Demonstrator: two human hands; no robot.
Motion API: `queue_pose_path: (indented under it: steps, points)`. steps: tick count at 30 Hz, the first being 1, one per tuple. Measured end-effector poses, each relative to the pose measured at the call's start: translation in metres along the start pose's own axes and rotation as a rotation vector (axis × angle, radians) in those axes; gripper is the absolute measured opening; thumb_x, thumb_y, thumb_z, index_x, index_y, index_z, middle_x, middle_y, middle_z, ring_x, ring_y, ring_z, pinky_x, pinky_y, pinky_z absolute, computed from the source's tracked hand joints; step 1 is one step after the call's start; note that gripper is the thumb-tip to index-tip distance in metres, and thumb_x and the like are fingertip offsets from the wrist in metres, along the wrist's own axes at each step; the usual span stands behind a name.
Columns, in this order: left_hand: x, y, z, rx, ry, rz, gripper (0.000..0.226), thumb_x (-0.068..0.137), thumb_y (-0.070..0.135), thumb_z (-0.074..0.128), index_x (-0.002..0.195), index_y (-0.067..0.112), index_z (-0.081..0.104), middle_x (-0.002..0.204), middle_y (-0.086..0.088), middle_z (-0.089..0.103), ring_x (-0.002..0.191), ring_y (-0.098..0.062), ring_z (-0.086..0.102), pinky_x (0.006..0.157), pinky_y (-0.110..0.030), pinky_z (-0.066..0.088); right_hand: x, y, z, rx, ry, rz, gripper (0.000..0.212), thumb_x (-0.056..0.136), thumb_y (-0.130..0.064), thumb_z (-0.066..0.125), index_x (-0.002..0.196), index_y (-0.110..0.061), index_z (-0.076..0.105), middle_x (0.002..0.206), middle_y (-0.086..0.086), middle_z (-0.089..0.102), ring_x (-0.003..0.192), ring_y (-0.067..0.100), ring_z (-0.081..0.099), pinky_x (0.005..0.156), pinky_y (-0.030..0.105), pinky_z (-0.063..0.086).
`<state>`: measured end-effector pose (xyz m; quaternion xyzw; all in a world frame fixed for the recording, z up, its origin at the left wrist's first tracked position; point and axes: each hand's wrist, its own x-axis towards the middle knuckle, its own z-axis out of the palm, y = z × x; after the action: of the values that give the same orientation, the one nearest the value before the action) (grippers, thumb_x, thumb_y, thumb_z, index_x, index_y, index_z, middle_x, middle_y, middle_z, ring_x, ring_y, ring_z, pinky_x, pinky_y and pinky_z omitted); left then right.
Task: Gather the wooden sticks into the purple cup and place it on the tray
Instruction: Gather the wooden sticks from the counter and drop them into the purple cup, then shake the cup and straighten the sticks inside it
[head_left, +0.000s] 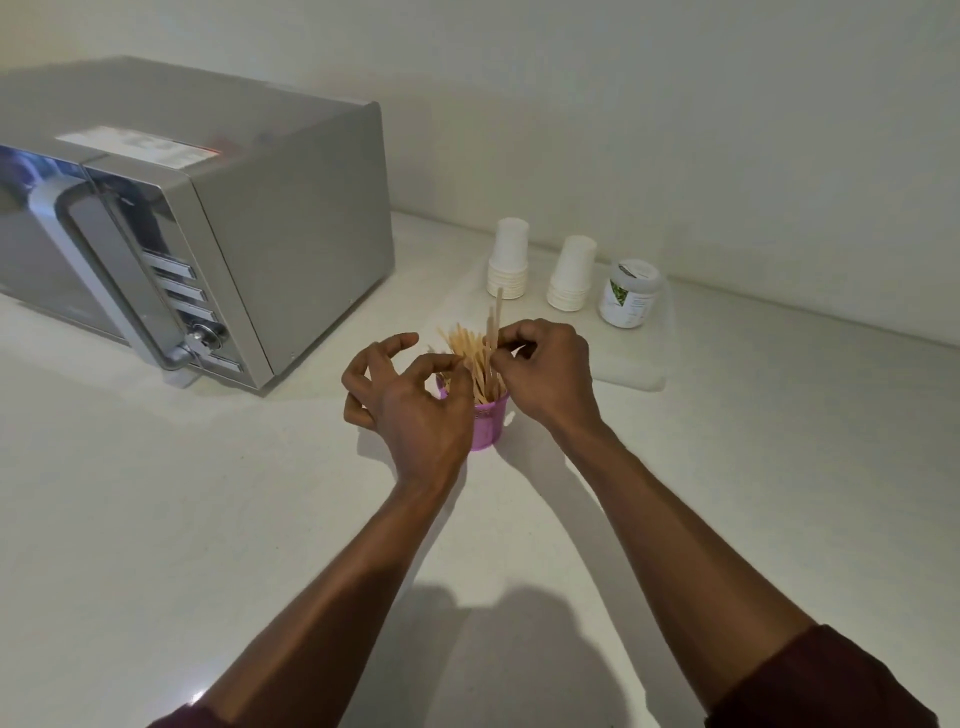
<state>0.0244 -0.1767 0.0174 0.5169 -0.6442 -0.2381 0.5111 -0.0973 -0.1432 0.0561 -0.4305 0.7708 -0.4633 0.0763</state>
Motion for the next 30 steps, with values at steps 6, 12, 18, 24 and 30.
queue_pose_path:
  steps: [6, 12, 18, 24, 30]
  points:
    - [0.010, -0.002, -0.008, -0.088, 0.008, -0.079, 0.024, 0.098, 0.048, 0.070, 0.088, 0.028, 0.078, 0.122, 0.011, 0.070, 0.129, -0.018, 0.050, 0.108, -0.042, 0.032, -0.007, 0.016, -0.006, 0.046, 0.111, -0.020, 0.036, 0.079, -0.005, 0.074, 0.110, -0.020, 0.082, 0.101, -0.007, 0.078, 0.073, 0.004, 0.067, 0.077, 0.019, 0.055]
    - [0.020, -0.015, -0.021, -0.536, -0.120, -0.489, 0.049, 0.106, 0.057, 0.051, 0.102, 0.016, 0.078, 0.097, 0.006, 0.081, 0.100, -0.008, 0.072, 0.088, -0.028, 0.047, -0.020, 0.039, -0.012, 0.235, -0.068, 0.068, 0.080, 0.071, -0.007, 0.092, 0.144, -0.017, 0.058, 0.124, 0.000, 0.071, 0.112, 0.015, 0.067, 0.096, 0.035, 0.059]
    - [0.007, -0.018, -0.026, -0.608, -0.355, -0.628, 0.077, 0.104, 0.071, 0.033, 0.106, 0.010, 0.078, 0.094, -0.005, 0.083, 0.092, -0.023, 0.081, 0.093, -0.041, 0.061, -0.046, 0.044, 0.016, 0.152, -0.238, 0.067, 0.140, 0.056, -0.048, 0.102, 0.163, -0.033, 0.014, 0.158, 0.000, 0.051, 0.142, 0.020, 0.053, 0.115, 0.036, 0.047]
    - [-0.029, -0.032, -0.039, -0.227, -0.499, -0.229, 0.079, 0.105, 0.073, 0.023, 0.101, 0.019, 0.080, 0.100, 0.005, 0.081, 0.091, -0.007, 0.076, 0.086, -0.025, 0.052, -0.077, 0.075, 0.000, 0.185, -0.060, 0.052, 0.144, 0.062, -0.041, 0.101, 0.166, -0.033, 0.002, 0.122, -0.041, 0.059, 0.106, -0.021, 0.061, 0.087, -0.003, 0.042]
    - [-0.044, -0.081, -0.047, 0.476, -0.779, 0.452, 0.071, 0.107, 0.067, 0.031, 0.155, 0.020, 0.051, 0.173, -0.009, 0.029, 0.163, -0.026, 0.018, 0.130, -0.048, 0.023, -0.138, 0.110, -0.069, 0.255, 0.021, 0.102, 0.146, 0.046, -0.044, 0.101, 0.163, -0.043, 0.012, 0.125, -0.032, 0.065, 0.119, -0.010, 0.065, 0.099, 0.016, 0.050]
